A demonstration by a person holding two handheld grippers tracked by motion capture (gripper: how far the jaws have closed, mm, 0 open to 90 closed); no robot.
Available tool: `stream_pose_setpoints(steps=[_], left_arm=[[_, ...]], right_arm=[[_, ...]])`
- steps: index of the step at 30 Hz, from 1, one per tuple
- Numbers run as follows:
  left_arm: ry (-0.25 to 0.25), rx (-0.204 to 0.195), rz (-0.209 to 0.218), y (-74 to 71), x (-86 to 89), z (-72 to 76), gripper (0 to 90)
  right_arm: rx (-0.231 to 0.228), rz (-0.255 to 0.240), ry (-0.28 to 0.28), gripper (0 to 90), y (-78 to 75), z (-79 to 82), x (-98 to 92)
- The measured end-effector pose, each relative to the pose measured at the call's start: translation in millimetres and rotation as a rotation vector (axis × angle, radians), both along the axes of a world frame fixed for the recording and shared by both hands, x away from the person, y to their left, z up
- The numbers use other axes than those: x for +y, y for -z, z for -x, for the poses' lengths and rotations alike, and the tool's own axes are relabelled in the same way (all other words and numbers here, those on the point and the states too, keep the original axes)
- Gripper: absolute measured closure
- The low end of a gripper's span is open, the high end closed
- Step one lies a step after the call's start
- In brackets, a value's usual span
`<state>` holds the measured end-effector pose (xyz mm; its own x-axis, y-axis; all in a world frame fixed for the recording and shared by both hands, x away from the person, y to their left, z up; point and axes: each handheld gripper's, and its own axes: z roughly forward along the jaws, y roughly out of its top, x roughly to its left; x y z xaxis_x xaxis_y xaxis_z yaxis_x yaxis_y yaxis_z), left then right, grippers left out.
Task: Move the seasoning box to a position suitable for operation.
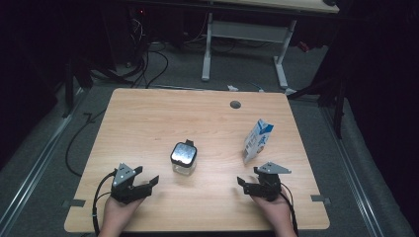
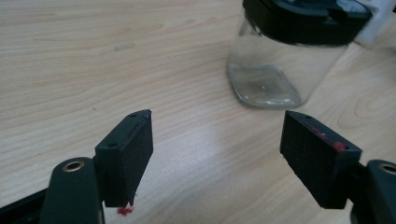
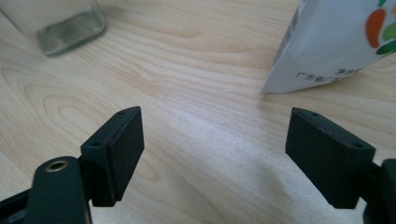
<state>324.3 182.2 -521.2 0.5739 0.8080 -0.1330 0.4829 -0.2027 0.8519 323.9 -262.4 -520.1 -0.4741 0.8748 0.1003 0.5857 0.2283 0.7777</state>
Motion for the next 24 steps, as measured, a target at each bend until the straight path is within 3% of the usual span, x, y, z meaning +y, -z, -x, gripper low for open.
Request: stream_pose_setpoints(steps=[4, 6, 10, 12, 15, 17, 20, 24], left_arm=[[-0.014, 0.004, -0.025, 1.6, -1.3, 3.0, 25.4], [-0.011, -0.015, -0.04, 1.9, -0.7, 3.0, 26.2], [-0.001, -0.015, -0.024, 1.5, 2.6, 2.8, 28.7], [0.014, 0.002, -0.032, 0.9, 4.3, 2.4, 31.2], [0.004, -0.007, -0.04, -1.3, 4.6, 2.8, 32.0], [-0.007, -0.003, -0.05, -3.1, 4.8, 2.8, 32.8], [-0.026, -0.014, -0.104, -2.5, 1.1, 3.4, 32.5], [-0.041, -0.009, -0.102, -2.0, 0.1, 2.1, 32.7]], right_arm=[[-0.019, 0.025, 0.006, 22.2, 0.3, 2.4, 0.2], [-0.056, 0.042, 0.005, 33.9, -0.3, 9.0, 3.8], [-0.081, 0.029, 0.011, 43.2, -4.1, 10.1, 5.0], [-0.083, 0.01, 0.011, 47.0, -5.4, 9.6, 4.1], [-0.078, -0.009, 0.007, 49.7, -5.8, 8.5, 2.8], [-0.073, -0.009, 0.004, 51.6, -5.3, 7.7, 2.8], [-0.07, 0.003, -0.004, 53.9, -4.2, 7.6, 3.3], [-0.075, 0.006, 0.0, 56.3, -4.9, 9.0, 4.1]])
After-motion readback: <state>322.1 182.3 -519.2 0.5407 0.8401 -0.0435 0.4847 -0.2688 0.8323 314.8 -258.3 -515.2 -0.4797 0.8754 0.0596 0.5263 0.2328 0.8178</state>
